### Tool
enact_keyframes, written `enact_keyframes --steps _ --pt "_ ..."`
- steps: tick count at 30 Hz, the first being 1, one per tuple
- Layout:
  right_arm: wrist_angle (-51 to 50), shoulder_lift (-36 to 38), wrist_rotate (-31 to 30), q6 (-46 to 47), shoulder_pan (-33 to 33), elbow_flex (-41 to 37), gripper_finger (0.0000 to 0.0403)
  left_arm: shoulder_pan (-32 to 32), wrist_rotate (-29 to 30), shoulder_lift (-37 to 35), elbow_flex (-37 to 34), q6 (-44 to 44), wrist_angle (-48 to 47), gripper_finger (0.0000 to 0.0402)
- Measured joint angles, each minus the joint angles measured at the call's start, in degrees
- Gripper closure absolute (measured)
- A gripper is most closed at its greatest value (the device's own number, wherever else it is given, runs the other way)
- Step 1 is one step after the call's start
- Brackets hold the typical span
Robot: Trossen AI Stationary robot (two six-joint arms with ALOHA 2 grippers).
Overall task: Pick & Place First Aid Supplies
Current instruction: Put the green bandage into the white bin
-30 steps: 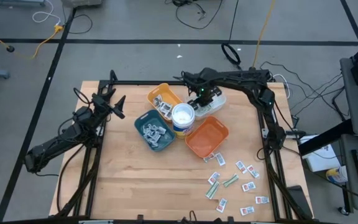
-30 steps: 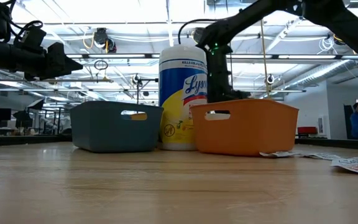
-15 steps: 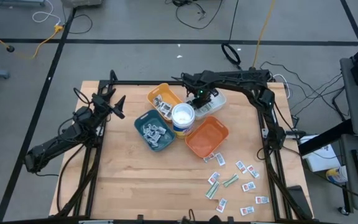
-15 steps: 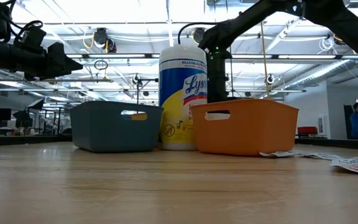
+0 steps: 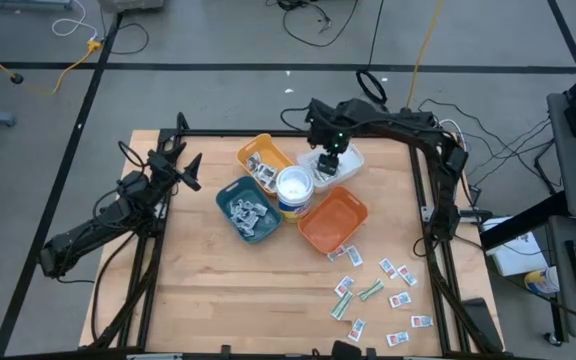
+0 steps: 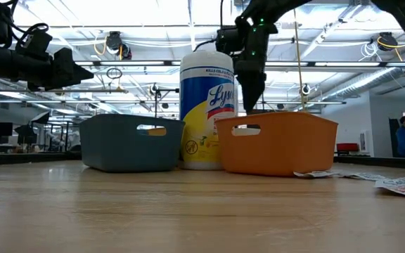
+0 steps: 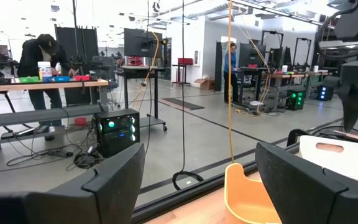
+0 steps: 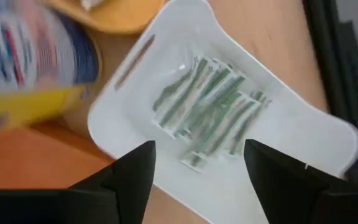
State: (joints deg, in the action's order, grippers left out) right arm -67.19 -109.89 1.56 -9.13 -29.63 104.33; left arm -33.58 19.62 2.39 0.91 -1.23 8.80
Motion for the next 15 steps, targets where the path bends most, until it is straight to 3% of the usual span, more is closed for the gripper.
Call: enact_keyframes --steps 7,15 --pt "-1.59 4.73 -0.07 -7.16 1.44 -2.52 0.0162 0.00 0.00 0.00 0.00 0.00 0.00 0.0094" --pt "0.13 15.20 -0.01 -3.60 11.98 -16.62 0.0164 0.00 0.00 0.00 0.00 0.00 0.00 0.0094"
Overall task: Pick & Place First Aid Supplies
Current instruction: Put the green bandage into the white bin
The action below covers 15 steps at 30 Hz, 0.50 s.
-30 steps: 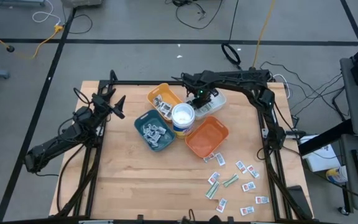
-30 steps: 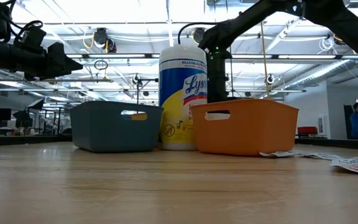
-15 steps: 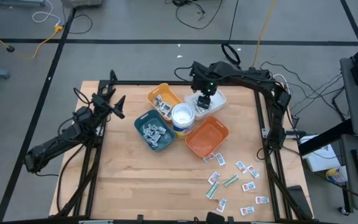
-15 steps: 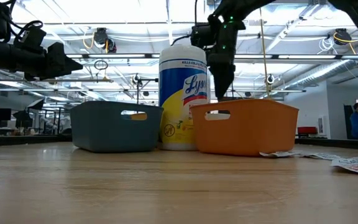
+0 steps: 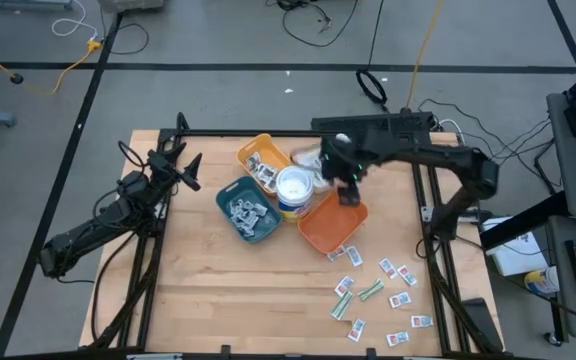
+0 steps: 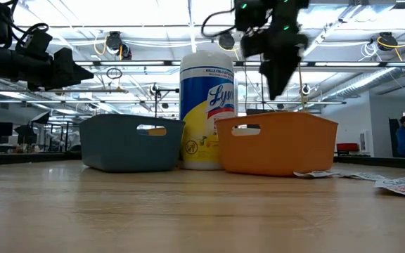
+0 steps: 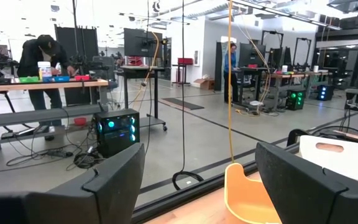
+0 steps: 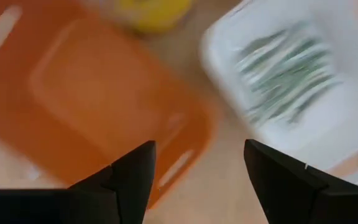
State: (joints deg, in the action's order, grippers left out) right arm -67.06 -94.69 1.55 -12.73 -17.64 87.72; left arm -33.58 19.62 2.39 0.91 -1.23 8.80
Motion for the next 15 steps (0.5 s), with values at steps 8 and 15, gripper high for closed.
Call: enact_keyframes --steps 8,15 --pt "0.27 9.31 0.10 4.25 16.61 -11.32 0.0165 0.02 0.00 0.00 0.00 0.00 0.00 0.0094" --pt "0.01 10.97 0.08 12.54 29.69 -14.51 0.0165 0.01 0.00 0.00 0.00 0.00 0.00 0.0094"
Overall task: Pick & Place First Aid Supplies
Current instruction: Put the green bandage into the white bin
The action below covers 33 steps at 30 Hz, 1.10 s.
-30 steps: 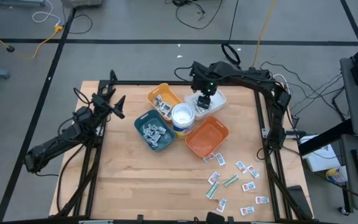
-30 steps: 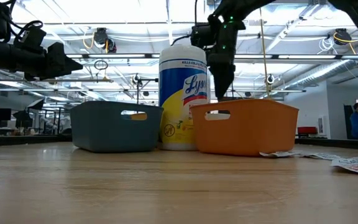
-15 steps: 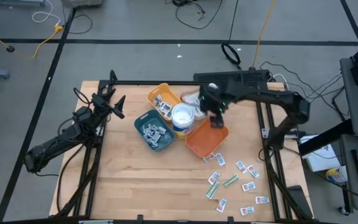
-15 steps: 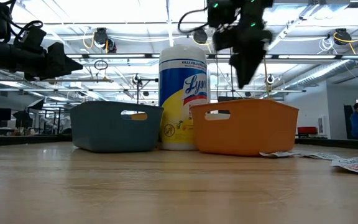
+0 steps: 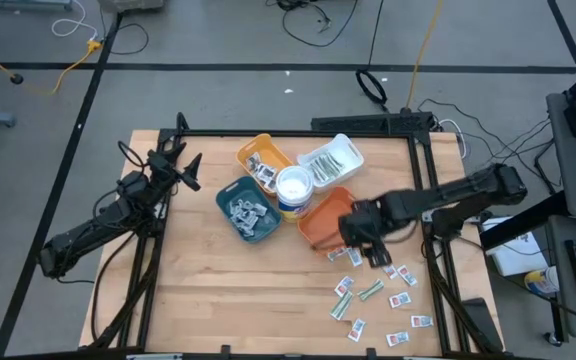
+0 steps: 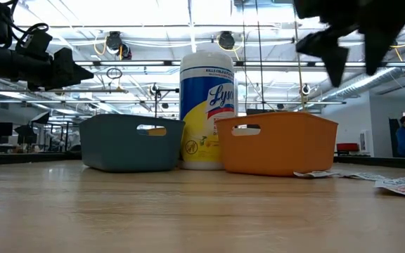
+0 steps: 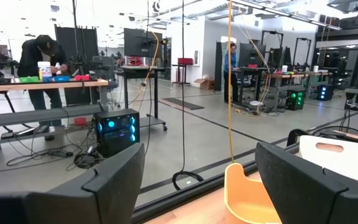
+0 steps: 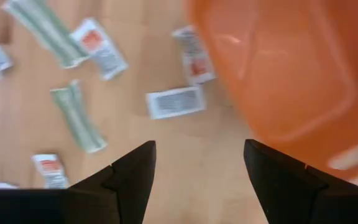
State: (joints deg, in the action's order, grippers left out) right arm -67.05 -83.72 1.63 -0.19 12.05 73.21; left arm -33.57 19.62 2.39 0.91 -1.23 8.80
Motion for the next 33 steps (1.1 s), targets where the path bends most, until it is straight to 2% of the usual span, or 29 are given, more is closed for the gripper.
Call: enact_keyframes --steps 10,15,27,33 --pt "0.29 -0.02 -0.03 7.58 13.21 -0.04 0.0165 0.00 0.00 0.00 0.00 0.00 0.00 0.0094" --pt "4.13 -0.84 -0.07 10.08 18.07 -0.45 0.0165 -0.01 0.00 0.00 0.00 0.00 0.00 0.0094" --pt "18.08 -4.36 -0.05 14.00 26.21 -12.83 0.0165 0.01 0.00 0.00 0.00 0.00 0.02 0.0094" --pt "25.86 -4.39 0.02 17.78 27.10 -18.59 0.0165 -0.01 0.00 0.00 0.00 0.00 0.00 0.0094"
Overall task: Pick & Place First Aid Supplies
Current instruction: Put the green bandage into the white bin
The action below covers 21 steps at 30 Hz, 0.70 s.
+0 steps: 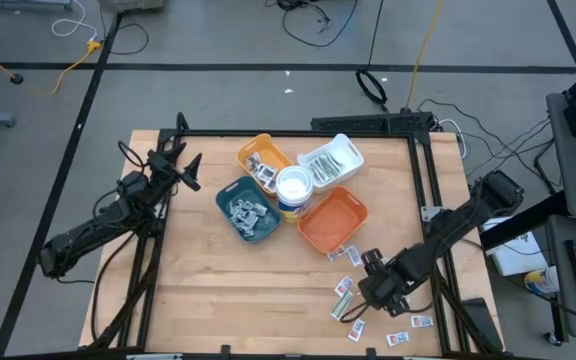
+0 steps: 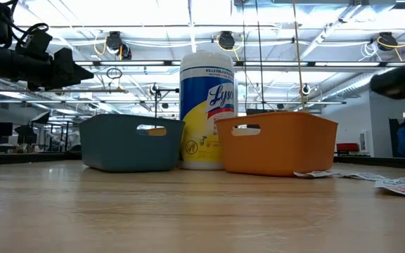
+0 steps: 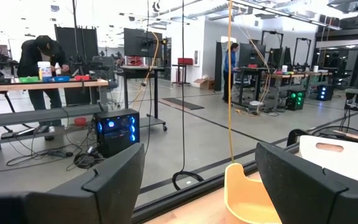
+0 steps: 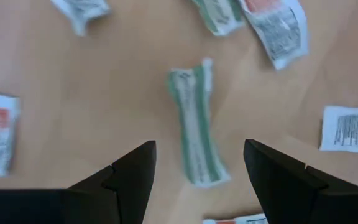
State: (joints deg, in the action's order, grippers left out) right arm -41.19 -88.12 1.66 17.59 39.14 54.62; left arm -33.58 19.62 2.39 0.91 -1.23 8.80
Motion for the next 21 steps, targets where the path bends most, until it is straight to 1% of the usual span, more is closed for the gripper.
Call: enact_keyframes --steps 5,7,9,12,15,21 --pt "2.47 -1.64 0.16 1.02 -0.01 -2.53 0.0165 0.02 0.00 0.00 0.00 0.00 0.02 0.0094" --pt "3.73 -2.47 1.58 0.98 -0.01 -3.14 0.0165 0.00 -0.02 0.00 0.00 0.00 0.00 0.0094" --pt "4.43 -3.37 1.73 0.84 -0.01 -3.66 0.0166 0.00 0.00 0.00 0.00 0.00 0.02 0.0094" --pt "4.61 -3.58 1.41 0.91 -0.03 -3.62 0.0183 0.00 0.00 0.00 0.00 0.00 0.02 0.0094" --pt "4.55 -3.61 1.22 0.03 -0.07 -3.62 0.0227 0.00 0.00 0.00 0.00 0.00 0.00 0.0094" --pt "5.26 -3.63 1.38 -0.27 -0.07 -3.64 0.0353 0.02 0.00 0.00 0.00 0.00 0.00 0.0094"
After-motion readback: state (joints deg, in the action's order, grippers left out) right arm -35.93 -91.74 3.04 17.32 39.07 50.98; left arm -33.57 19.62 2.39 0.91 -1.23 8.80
